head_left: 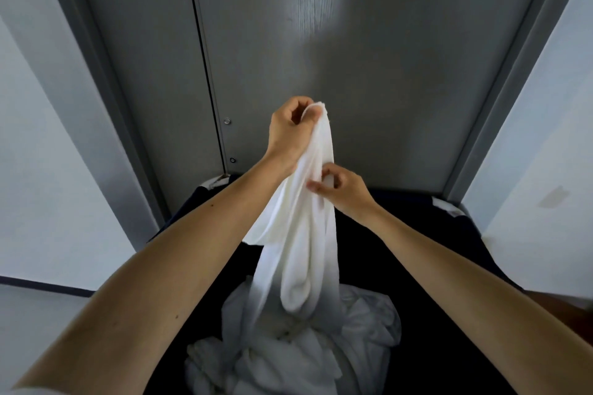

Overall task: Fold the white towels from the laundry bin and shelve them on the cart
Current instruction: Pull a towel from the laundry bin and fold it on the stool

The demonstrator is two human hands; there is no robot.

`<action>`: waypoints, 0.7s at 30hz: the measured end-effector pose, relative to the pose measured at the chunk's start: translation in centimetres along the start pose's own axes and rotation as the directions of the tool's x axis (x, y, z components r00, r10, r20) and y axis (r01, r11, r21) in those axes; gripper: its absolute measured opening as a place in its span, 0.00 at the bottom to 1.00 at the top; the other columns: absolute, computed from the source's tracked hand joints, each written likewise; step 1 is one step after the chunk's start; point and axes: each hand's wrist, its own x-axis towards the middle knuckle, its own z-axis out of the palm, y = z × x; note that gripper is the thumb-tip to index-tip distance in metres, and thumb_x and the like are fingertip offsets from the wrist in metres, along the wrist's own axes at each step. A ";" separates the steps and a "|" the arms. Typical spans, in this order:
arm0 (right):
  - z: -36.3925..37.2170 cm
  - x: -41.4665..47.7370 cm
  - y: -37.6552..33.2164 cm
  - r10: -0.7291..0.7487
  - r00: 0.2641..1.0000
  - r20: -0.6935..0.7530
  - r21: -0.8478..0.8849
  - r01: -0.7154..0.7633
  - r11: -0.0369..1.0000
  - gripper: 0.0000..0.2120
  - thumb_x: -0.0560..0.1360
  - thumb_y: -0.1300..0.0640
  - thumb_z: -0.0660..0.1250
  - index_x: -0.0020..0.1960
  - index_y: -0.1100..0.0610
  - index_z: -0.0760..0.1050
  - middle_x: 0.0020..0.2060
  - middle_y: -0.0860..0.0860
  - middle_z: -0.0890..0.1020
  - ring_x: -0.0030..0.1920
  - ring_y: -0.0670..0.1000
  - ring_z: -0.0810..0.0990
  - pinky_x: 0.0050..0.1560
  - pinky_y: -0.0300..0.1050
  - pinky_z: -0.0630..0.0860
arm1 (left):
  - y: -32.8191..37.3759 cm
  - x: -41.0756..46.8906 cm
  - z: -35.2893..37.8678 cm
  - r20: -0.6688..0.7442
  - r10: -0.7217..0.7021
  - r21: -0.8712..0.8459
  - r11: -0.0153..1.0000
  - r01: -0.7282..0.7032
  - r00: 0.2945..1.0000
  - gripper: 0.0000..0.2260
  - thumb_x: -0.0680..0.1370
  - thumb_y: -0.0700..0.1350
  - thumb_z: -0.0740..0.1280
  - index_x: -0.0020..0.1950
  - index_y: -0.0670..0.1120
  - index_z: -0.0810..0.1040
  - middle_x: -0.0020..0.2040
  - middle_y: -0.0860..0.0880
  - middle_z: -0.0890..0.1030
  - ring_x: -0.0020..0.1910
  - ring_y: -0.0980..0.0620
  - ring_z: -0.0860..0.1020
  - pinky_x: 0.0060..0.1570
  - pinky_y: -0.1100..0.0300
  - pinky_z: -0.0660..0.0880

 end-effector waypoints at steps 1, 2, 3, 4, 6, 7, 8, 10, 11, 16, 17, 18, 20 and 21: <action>0.5 0.1 0.0 0.026 1.000 -0.002 -0.073 -0.026 0.997 0.20 0.69 0.44 0.72 0.51 0.59 0.76 0.42 0.52 0.78 0.40 0.45 0.76 0.44 0.37 0.74 | 0.6 0.1 0.2 -0.022 -0.006 -0.038 0.999 0.005 1.000 0.12 0.76 0.39 0.66 0.34 0.50 0.72 0.27 0.57 0.69 0.29 0.58 0.66 0.30 0.64 0.65; 1.1 0.2 0.0 0.048 0.999 -0.018 -0.141 -0.050 0.989 0.23 0.68 0.42 0.72 0.55 0.57 0.76 0.49 0.51 0.79 0.47 0.47 0.78 0.52 0.43 0.76 | 1.2 0.3 0.4 -0.053 -0.018 -0.082 0.997 0.014 0.998 0.11 0.76 0.39 0.66 0.34 0.50 0.72 0.27 0.56 0.69 0.29 0.57 0.66 0.29 0.64 0.64; 1.6 0.3 0.0 0.075 0.996 -0.043 -0.211 -0.082 0.974 0.28 0.67 0.39 0.71 0.60 0.55 0.73 0.55 0.49 0.77 0.54 0.49 0.77 0.58 0.50 0.74 | 1.9 0.5 0.7 -0.085 -0.032 -0.128 0.992 0.020 0.996 0.11 0.76 0.39 0.66 0.34 0.49 0.73 0.27 0.56 0.70 0.29 0.57 0.67 0.29 0.64 0.64; 2.2 0.3 -0.1 0.117 0.991 -0.060 -0.272 -0.129 0.954 0.35 0.66 0.36 0.71 0.66 0.54 0.68 0.61 0.48 0.72 0.60 0.51 0.73 0.62 0.55 0.71 | 2.4 0.6 0.9 -0.110 -0.036 -0.169 0.985 0.017 0.993 0.11 0.76 0.38 0.66 0.35 0.49 0.73 0.26 0.57 0.70 0.29 0.58 0.67 0.30 0.64 0.65; 3.7 0.1 -0.7 0.229 0.972 -0.058 -0.309 -0.236 0.921 0.49 0.63 0.32 0.70 0.74 0.55 0.54 0.71 0.48 0.60 0.69 0.54 0.64 0.69 0.61 0.61 | 3.5 0.8 1.3 -0.113 -0.013 -0.235 0.972 -0.015 0.993 0.12 0.76 0.37 0.66 0.35 0.48 0.73 0.26 0.59 0.70 0.29 0.59 0.67 0.32 0.65 0.66; 4.5 0.0 -0.7 0.261 0.963 -0.064 -0.295 -0.268 0.917 0.53 0.63 0.31 0.69 0.75 0.54 0.49 0.73 0.47 0.56 0.71 0.54 0.61 0.70 0.63 0.57 | 4.0 0.7 1.4 -0.101 0.007 -0.261 0.965 -0.033 0.995 0.12 0.76 0.37 0.66 0.35 0.48 0.73 0.25 0.59 0.70 0.29 0.60 0.67 0.32 0.66 0.66; 5.2 0.1 -0.6 0.260 0.961 -0.094 -0.251 -0.275 0.928 0.52 0.63 0.33 0.70 0.76 0.54 0.48 0.73 0.47 0.56 0.70 0.54 0.62 0.70 0.63 0.56 | 4.4 0.7 1.5 -0.088 0.026 -0.276 0.960 -0.049 0.996 0.12 0.76 0.36 0.66 0.35 0.48 0.73 0.25 0.60 0.70 0.28 0.61 0.67 0.32 0.67 0.67; 5.3 0.7 0.3 0.227 0.955 -0.193 -0.089 -0.248 0.965 0.42 0.67 0.41 0.71 0.73 0.54 0.57 0.68 0.49 0.65 0.64 0.54 0.71 0.67 0.59 0.65 | 4.9 0.7 1.3 -0.083 0.053 -0.271 0.960 -0.074 0.995 0.11 0.77 0.36 0.66 0.36 0.47 0.72 0.26 0.59 0.71 0.26 0.63 0.67 0.31 0.69 0.67; 4.8 1.0 0.7 0.229 0.948 -0.219 -0.023 -0.240 0.970 0.35 0.68 0.47 0.71 0.71 0.53 0.62 0.64 0.51 0.71 0.61 0.55 0.74 0.63 0.54 0.70 | 4.8 0.7 0.9 -0.103 0.054 -0.258 0.963 -0.079 0.993 0.11 0.77 0.36 0.65 0.36 0.47 0.72 0.27 0.58 0.71 0.27 0.63 0.67 0.31 0.69 0.67; 0.6 1.3 2.3 0.158 0.974 -0.165 -0.152 -0.183 0.971 0.22 0.70 0.62 0.67 0.64 0.56 0.73 0.56 0.56 0.80 0.58 0.55 0.77 0.53 0.40 0.71 | 2.0 1.0 -2.1 -0.259 -0.090 -0.300 0.954 0.009 0.962 0.11 0.77 0.36 0.63 0.36 0.46 0.71 0.33 0.52 0.70 0.33 0.57 0.69 0.36 0.64 0.67; -0.3 1.4 2.4 0.132 0.977 -0.167 -0.200 -0.164 0.966 0.22 0.70 0.62 0.67 0.64 0.56 0.74 0.56 0.56 0.80 0.58 0.55 0.77 0.53 0.40 0.71 | 1.4 1.1 -2.8 -0.276 -0.113 -0.289 0.957 0.030 0.955 0.11 0.78 0.36 0.62 0.36 0.46 0.71 0.33 0.52 0.70 0.34 0.56 0.69 0.36 0.62 0.67; -1.3 1.8 2.1 0.091 0.981 -0.171 -0.254 -0.133 0.958 0.22 0.70 0.62 0.68 0.64 0.56 0.74 0.57 0.57 0.80 0.59 0.55 0.77 0.54 0.40 0.71 | 0.7 1.4 -3.5 -0.303 -0.138 -0.281 0.958 0.050 0.943 0.11 0.78 0.36 0.61 0.36 0.46 0.70 0.34 0.52 0.70 0.35 0.55 0.69 0.37 0.61 0.68; -3.7 3.0 0.7 -0.036 0.983 -0.182 -0.386 -0.038 0.922 0.22 0.71 0.61 0.69 0.65 0.57 0.74 0.59 0.58 0.79 0.62 0.56 0.76 0.59 0.43 0.70 | -0.8 2.0 -5.2 -0.390 -0.206 -0.294 0.952 0.090 0.897 0.11 0.77 0.36 0.59 0.36 0.46 0.69 0.36 0.50 0.71 0.38 0.53 0.70 0.41 0.57 0.69; -5.0 3.9 -0.7 -0.114 0.977 -0.181 -0.452 0.021 0.892 0.22 0.71 0.61 0.69 0.65 0.57 0.74 0.61 0.58 0.78 0.63 0.56 0.75 0.62 0.44 0.69 | -1.5 2.2 -5.9 -0.428 -0.241 -0.304 0.946 0.112 0.871 0.10 0.77 0.36 0.58 0.37 0.46 0.68 0.36 0.50 0.72 0.39 0.51 0.71 0.43 0.56 0.70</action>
